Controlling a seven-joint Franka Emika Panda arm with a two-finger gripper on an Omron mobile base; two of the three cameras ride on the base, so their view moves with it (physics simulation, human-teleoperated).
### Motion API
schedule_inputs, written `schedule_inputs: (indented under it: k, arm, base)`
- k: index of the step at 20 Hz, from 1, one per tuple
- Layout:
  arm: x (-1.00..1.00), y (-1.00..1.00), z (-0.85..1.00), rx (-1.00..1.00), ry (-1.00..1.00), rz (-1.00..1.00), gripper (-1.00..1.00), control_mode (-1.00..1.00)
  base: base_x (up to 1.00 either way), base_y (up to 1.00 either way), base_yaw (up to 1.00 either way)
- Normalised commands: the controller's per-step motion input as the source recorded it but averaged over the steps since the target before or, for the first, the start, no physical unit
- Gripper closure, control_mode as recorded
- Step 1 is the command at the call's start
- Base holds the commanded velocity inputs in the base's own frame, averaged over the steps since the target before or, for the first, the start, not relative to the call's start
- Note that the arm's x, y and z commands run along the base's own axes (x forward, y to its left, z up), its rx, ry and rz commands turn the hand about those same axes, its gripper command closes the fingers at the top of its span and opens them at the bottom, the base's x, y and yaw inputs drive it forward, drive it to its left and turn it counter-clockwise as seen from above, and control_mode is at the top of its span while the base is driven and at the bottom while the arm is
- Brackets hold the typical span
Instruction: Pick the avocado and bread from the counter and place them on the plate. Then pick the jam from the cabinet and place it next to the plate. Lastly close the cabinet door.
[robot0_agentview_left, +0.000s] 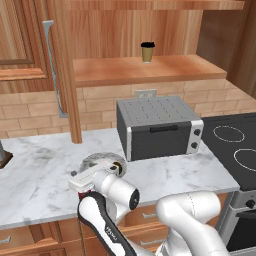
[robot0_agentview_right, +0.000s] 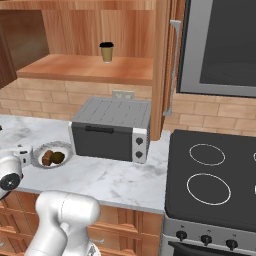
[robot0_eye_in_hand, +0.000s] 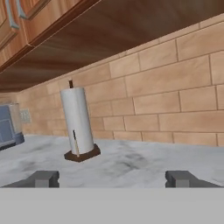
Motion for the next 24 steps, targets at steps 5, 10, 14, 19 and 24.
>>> schedule_inputs:
  k: [5,10,14,19,24]
  arm:
    - [-0.08,0.00,0.26,0.01,0.00,-0.09,-1.00,-1.00]
    - [-0.37,0.00,0.65,0.03,0.00,-0.10,-1.00,-1.00]
    - [-0.60,0.00,0.61,0.02,0.02,-0.08,-1.00,-1.00]
    - [-0.83,0.03,0.45,0.00,0.01,-0.04,-1.00,-1.00]
    - [-0.95,0.10,0.51,0.01,0.00,-0.03,-1.00,-1.00]
  base:
    - [0.00,0.00,0.00]
    - [0.00,0.00,0.00]
    - [0.00,0.00,0.00]
    - [0.00,0.00,0.00]
    - [0.00,0.00,0.00]
